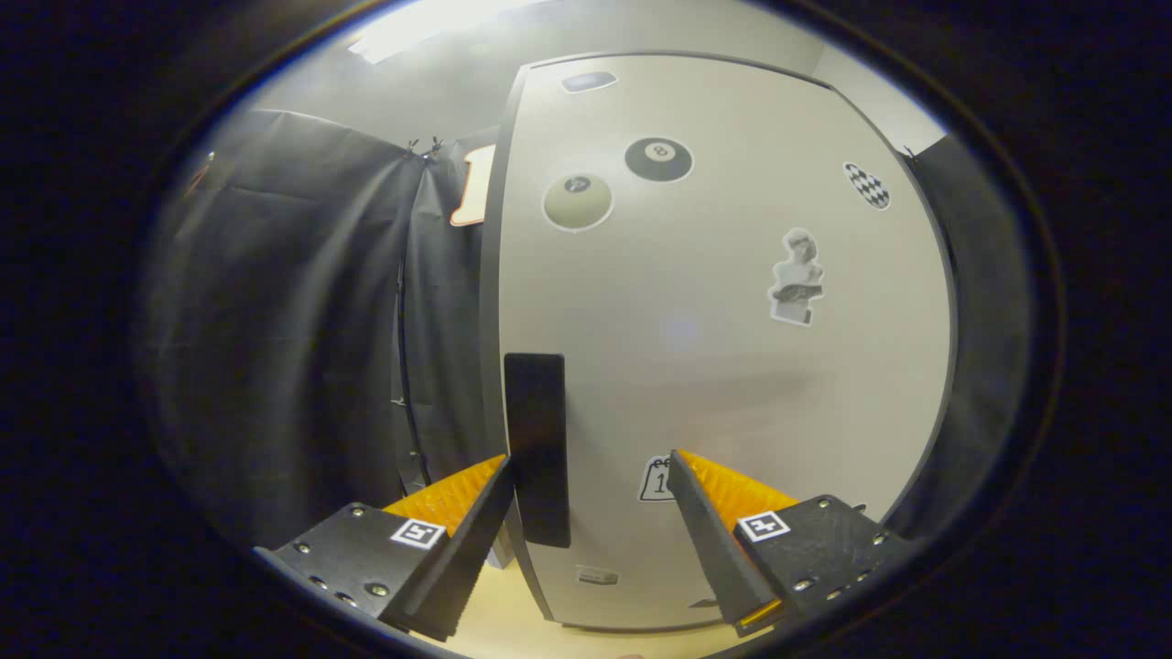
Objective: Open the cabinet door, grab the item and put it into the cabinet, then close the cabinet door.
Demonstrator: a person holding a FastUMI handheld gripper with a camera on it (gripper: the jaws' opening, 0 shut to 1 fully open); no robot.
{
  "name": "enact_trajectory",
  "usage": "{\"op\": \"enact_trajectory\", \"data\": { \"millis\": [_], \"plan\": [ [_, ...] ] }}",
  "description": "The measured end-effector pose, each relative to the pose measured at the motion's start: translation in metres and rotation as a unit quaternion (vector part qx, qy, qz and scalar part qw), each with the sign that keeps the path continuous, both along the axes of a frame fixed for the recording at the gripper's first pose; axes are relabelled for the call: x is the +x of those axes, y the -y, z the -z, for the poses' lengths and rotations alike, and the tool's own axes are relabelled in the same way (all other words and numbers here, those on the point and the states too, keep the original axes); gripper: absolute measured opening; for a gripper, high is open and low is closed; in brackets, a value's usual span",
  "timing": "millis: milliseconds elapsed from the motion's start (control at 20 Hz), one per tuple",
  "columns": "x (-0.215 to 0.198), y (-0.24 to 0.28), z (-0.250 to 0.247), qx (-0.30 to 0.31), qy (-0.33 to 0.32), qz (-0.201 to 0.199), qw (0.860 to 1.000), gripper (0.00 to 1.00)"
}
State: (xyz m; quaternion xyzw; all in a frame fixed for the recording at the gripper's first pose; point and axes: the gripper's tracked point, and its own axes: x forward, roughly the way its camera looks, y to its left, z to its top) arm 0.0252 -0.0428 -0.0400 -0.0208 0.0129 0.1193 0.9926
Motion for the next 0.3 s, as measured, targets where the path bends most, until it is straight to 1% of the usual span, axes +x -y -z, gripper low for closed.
{"op": "enact_trajectory", "data": {
  "millis": [100, 300],
  "plan": [
    [-0.009, 0.022, -0.021, 0.003, 0.021, 0.011, 1.0, 1.0],
    [-0.016, 0.1, -0.062, 0.011, 0.053, 0.057, 0.997, 1.0]
  ]
}}
